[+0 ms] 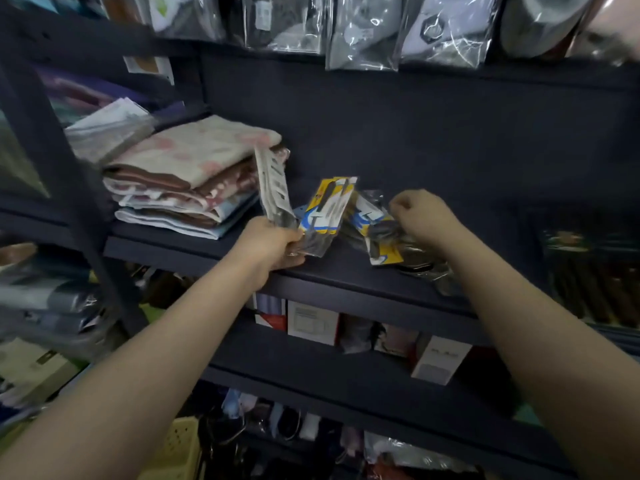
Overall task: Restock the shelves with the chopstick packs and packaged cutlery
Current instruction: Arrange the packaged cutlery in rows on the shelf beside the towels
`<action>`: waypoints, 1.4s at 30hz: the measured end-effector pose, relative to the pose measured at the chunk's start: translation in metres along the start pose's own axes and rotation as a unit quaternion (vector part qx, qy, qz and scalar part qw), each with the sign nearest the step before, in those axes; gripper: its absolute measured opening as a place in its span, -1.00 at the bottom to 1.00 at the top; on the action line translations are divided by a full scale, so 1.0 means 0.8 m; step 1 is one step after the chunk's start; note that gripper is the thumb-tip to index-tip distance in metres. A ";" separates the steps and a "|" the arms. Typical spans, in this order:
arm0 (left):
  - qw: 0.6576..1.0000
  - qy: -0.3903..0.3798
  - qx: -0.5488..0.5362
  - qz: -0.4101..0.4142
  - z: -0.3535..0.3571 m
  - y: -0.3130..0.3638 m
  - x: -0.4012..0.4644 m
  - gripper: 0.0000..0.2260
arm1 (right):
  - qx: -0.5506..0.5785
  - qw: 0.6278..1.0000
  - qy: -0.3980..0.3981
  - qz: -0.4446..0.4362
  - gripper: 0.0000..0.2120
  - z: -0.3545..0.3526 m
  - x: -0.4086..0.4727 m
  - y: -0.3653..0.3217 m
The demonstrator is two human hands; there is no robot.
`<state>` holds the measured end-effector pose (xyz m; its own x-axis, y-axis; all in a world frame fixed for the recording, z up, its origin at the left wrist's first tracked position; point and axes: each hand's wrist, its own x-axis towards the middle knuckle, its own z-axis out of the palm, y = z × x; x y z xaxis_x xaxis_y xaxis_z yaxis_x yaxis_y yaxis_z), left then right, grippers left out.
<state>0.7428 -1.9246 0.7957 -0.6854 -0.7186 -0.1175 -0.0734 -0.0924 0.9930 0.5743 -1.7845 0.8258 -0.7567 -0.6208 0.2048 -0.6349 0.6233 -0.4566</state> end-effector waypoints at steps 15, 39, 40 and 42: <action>0.893 -0.086 0.429 0.103 0.018 0.020 0.043 -0.33 | 0.048 0.962 -0.192 -0.190 -0.06 -0.002 -0.096 0.046; 0.827 -0.062 0.455 0.326 -0.196 -0.105 -0.045 -0.72 | 0.121 0.931 -0.052 -0.340 -0.78 0.106 -0.098 -0.139; 0.835 -0.061 0.462 0.293 -0.222 -0.126 -0.047 -0.75 | 0.099 0.923 -0.114 -0.353 -0.78 0.135 -0.113 -0.152; 0.843 -0.057 0.490 0.214 -0.274 -0.169 -0.053 -0.74 | 0.052 0.906 -0.234 -0.349 -0.81 0.206 -0.139 -0.175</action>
<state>0.9403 -2.0327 0.6637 -0.8619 -0.4658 0.2003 -0.3272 0.8127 0.4820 0.7727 -1.8812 0.7240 -0.0125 -0.9952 0.0975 -0.8967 -0.0320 -0.4415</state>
